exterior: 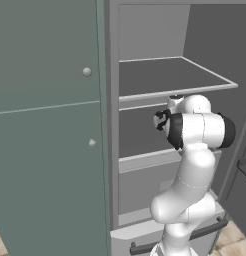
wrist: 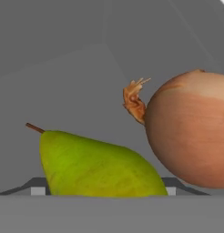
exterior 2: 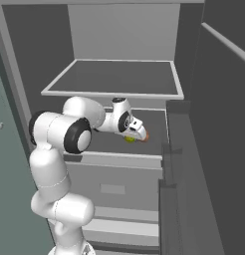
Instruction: Open the fridge, remove the pear, onion, and shrimp, and place them on any counter.
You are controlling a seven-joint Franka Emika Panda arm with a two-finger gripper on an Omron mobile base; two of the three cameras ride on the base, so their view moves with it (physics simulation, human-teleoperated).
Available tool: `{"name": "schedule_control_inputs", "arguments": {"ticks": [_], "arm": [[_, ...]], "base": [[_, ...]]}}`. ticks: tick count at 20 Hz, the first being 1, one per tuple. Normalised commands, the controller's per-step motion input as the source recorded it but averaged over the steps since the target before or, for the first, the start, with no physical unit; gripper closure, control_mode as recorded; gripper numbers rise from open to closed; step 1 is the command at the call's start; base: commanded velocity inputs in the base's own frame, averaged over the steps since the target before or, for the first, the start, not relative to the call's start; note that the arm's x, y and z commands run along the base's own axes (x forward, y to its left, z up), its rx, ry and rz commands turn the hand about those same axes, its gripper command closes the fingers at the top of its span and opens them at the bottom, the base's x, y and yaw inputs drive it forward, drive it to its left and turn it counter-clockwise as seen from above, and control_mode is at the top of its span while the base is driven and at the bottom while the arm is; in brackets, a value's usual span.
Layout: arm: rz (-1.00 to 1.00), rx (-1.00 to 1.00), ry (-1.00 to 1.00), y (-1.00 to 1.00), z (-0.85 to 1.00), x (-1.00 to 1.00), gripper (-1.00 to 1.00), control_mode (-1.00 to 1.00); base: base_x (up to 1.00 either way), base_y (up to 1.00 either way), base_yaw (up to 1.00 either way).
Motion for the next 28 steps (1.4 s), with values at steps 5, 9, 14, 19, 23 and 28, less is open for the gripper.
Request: {"name": "schedule_control_inputs", "arguments": {"ticks": [5,9,14,19,23,28], "arm": [[0.0,0.0,0.14,0.0,-0.16,-0.28,1.0,-1.0],[0.0,0.0,0.02,0.0,-0.5,-0.53,1.0,-1.0],[0.0,0.0,0.0,0.0,-0.75,-0.5,1.0,-1.0],[0.0,0.0,0.0,0.0,-0.67,-0.51,1.0,-1.0],[0.0,0.0,-0.01,0.0,-0.72,-0.72,1.0,-1.0],[0.0,0.0,0.0,-0.03,-0.69,-0.95,1.0,-1.0]], "base": [[0.0,0.0,0.0],[0.0,0.0,0.0],[0.0,0.0,0.0],[0.0,0.0,0.0],[0.0,0.0,0.0],[0.0,0.0,0.0]]}}
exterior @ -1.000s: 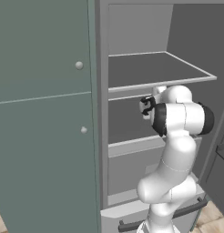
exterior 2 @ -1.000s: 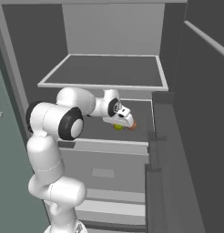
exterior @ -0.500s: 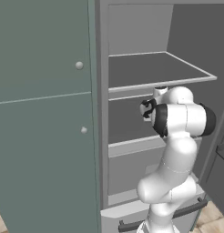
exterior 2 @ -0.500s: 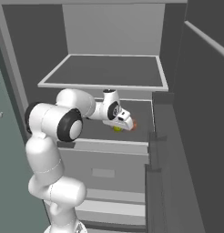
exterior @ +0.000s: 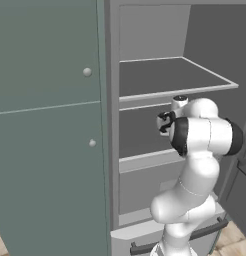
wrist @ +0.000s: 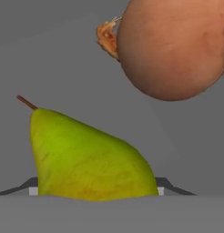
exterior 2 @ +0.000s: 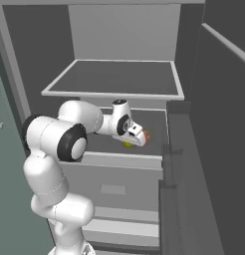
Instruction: Open the fridge, remove the pear, onion, and shrimp, and place them on any counter.
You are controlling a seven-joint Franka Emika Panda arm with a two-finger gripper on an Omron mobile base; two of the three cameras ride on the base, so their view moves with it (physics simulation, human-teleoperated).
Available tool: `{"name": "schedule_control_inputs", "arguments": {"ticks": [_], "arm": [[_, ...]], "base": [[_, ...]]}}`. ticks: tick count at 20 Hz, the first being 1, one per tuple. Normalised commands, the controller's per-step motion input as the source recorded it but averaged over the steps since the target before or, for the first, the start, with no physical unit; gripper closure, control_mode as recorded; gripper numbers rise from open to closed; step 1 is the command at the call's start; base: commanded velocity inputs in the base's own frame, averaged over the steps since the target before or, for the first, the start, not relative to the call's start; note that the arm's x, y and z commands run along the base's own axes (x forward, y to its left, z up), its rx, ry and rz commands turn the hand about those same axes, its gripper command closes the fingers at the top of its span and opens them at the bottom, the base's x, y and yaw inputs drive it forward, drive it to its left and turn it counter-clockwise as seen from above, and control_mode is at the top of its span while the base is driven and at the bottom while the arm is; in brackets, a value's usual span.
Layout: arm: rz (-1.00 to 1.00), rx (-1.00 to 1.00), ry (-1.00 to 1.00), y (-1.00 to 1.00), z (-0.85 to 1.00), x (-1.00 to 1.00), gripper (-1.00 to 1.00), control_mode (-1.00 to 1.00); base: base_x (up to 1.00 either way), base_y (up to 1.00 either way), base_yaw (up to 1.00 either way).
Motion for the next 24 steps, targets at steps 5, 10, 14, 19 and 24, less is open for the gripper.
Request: {"name": "schedule_control_inputs", "arguments": {"ticks": [5,10,14,19,24], "arm": [[0.0,0.0,-0.01,-0.01,-0.22,-1.0,1.0,-1.0],[0.0,0.0,-0.07,0.0,0.03,-1.0,1.0,-1.0],[0.0,0.0,-0.02,0.01,0.82,-0.71,1.0,-1.0],[0.0,0.0,-0.02,0.01,0.85,-0.82,1.0,-1.0],[0.0,0.0,-0.05,0.18,0.83,-0.99,1.0,-1.0]], "base": [[0.0,0.0,0.0],[0.0,0.0,0.0],[0.0,0.0,0.0],[0.0,0.0,0.0],[0.0,0.0,0.0]]}}
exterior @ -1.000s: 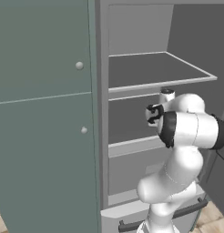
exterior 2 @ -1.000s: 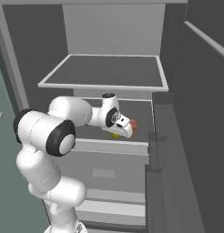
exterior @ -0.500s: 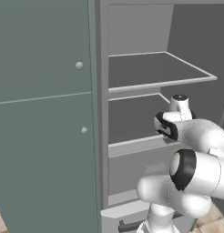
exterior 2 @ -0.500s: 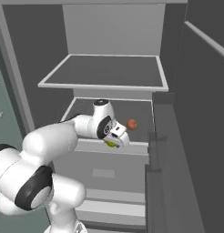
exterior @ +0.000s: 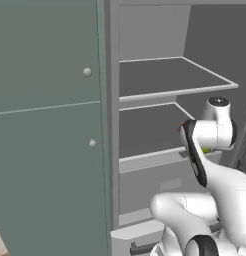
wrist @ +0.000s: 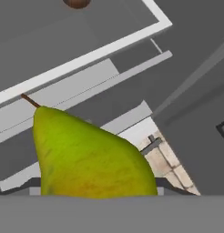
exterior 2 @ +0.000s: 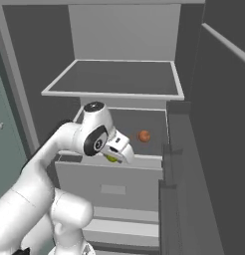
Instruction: Open the fridge, remove the pear, onion, and shrimp, and place them on any counter.
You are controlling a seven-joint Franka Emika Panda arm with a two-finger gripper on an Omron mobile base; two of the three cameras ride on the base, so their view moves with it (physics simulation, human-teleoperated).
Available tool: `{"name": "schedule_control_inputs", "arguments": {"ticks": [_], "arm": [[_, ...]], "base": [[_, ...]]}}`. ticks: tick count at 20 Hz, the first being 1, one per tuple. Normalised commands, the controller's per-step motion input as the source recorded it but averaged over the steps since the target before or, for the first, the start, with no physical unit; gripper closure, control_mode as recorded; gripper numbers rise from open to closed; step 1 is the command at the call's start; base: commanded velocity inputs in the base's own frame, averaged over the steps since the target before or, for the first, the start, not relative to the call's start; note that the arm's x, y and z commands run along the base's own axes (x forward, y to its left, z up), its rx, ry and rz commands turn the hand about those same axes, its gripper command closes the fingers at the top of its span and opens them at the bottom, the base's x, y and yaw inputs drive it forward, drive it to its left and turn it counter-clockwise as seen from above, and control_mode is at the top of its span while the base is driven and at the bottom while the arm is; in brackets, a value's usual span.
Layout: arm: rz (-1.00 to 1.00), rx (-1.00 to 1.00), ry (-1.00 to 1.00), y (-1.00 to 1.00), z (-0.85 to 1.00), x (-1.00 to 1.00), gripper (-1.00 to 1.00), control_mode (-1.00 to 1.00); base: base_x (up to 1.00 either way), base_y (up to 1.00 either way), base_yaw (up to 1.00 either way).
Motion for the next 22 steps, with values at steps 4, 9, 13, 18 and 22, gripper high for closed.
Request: {"name": "schedule_control_inputs", "arguments": {"ticks": [4,9,13,18,22], "arm": [[0.05,-0.01,-0.13,0.71,0.82,-0.88,1.0,-1.0],[0.11,-0.03,-0.18,0.7,0.97,-0.74,1.0,-1.0],[0.11,-0.05,-0.13,0.35,1.0,-0.84,1.0,-1.0],[0.12,-0.05,-0.12,0.42,1.0,-0.89,1.0,-1.0],[0.13,-0.02,-0.02,0.42,1.0,-0.83,1.0,-1.0]], "base": [[0.0,0.0,0.0],[0.0,0.0,0.0],[0.0,0.0,0.0],[0.0,0.0,0.0],[0.0,0.0,0.0]]}}
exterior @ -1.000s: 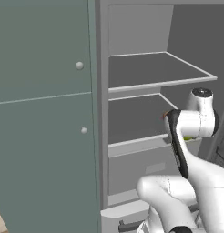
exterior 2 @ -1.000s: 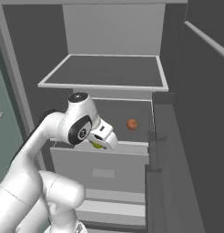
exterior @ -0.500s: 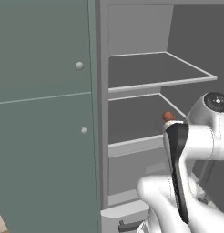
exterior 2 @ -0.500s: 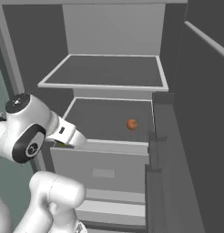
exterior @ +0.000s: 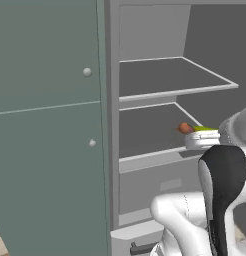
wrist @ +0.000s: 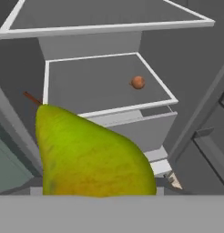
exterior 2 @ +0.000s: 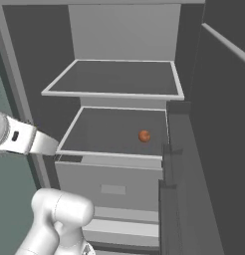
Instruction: Open the fridge, remove the pear, onion, and shrimp, and place them on any counter.
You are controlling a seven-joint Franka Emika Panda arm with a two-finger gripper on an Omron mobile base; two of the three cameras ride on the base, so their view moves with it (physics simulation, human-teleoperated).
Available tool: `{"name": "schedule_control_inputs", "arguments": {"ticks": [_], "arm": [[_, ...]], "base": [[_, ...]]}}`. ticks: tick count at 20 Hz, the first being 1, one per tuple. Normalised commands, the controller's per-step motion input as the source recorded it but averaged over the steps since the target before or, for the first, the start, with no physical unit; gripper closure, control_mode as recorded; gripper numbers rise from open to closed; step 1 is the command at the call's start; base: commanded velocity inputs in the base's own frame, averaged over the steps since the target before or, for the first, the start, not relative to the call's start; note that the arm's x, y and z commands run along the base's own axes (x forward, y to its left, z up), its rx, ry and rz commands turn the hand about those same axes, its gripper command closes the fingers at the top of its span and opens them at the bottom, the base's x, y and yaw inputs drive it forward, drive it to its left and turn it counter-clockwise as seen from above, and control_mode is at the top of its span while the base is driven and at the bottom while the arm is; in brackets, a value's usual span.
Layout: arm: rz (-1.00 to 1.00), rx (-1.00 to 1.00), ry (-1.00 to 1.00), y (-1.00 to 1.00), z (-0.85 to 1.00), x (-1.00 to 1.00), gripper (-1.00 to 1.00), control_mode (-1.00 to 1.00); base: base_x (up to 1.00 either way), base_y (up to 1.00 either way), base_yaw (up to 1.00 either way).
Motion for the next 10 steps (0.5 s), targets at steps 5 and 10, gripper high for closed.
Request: {"name": "schedule_control_inputs", "arguments": {"ticks": [5,10], "arm": [[0.11,-0.01,0.01,0.13,0.4,-0.7,1.0,-1.0],[0.03,0.0,0.06,0.0,-0.01,-0.03,1.0,-1.0]], "base": [[0.0,0.0,0.0],[0.0,0.0,0.0]]}}
